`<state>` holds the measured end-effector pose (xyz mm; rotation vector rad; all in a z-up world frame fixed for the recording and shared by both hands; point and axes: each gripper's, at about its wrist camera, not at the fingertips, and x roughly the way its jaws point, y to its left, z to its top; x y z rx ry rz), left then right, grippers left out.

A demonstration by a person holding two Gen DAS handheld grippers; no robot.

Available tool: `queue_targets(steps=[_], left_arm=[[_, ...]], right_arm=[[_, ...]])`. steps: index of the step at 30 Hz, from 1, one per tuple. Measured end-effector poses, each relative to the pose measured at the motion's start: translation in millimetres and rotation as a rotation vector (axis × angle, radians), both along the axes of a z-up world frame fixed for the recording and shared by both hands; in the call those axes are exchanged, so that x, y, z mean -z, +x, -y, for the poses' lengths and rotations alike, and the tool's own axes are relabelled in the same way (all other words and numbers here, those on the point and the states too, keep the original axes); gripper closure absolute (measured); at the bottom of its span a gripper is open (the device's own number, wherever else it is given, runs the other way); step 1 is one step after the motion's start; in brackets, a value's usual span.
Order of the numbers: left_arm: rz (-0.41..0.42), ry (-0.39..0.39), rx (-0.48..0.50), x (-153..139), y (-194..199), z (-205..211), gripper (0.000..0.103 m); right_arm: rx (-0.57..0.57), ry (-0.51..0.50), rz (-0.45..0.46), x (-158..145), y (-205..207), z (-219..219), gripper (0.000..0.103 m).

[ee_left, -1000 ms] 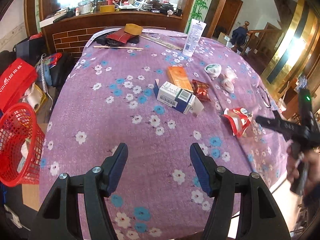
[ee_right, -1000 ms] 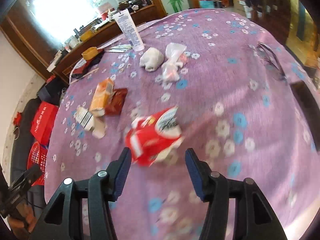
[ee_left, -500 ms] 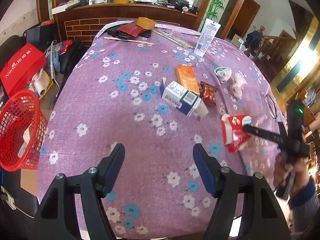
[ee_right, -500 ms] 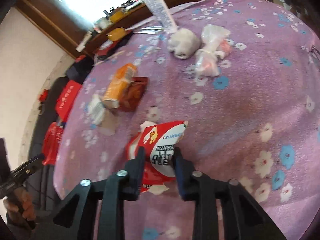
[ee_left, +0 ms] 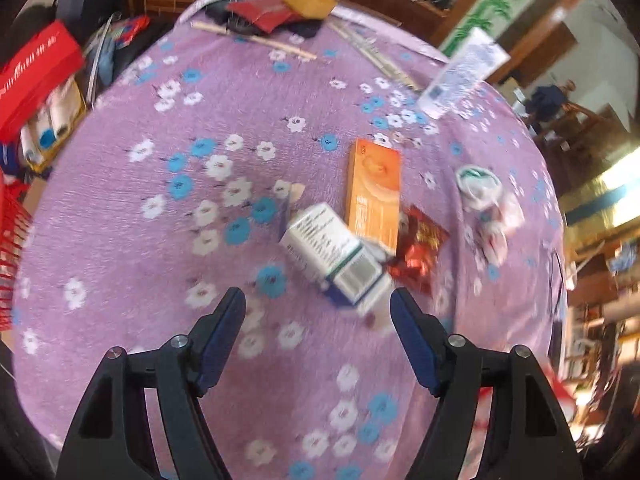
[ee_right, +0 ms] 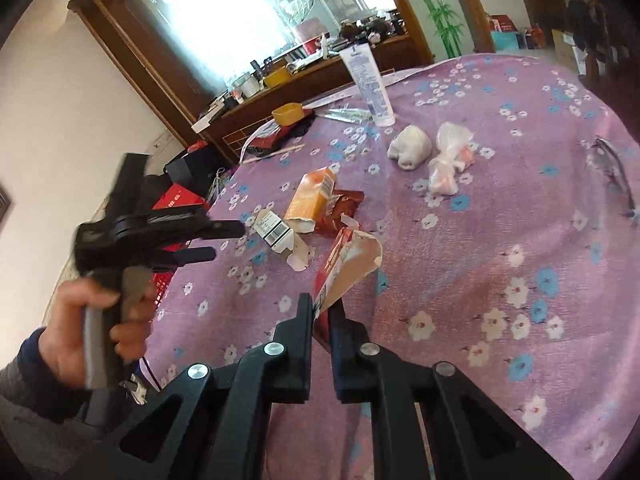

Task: Collect trash
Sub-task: 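Grasp the white medicine box with left tool while right tool grasps the red-white carton, then lift the medicine box with left tool while right tool lifts the carton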

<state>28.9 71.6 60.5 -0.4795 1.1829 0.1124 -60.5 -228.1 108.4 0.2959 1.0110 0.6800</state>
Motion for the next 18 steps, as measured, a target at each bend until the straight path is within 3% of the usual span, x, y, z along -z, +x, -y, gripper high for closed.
queue_targets(steps=[8, 12, 15, 18], left_arm=[[-0.089, -0.015, -0.06, 36, 41, 7, 0.03], [-0.083, 0.033, -0.03, 42, 46, 12, 0.048], [-0.063, 0.056, 0.011, 40, 39, 14, 0.056], [-0.05, 0.072, 0.057, 38, 21, 15, 0.057]], right_arm=[[0.066, -0.007, -0.027, 2, -8, 29, 0.095], [0.074, -0.015, -0.033, 3, -11, 35, 0.095], [0.076, -0.015, -0.038, 4, -12, 35, 0.095], [0.068, -0.018, -0.044, 7, -10, 29, 0.095]])
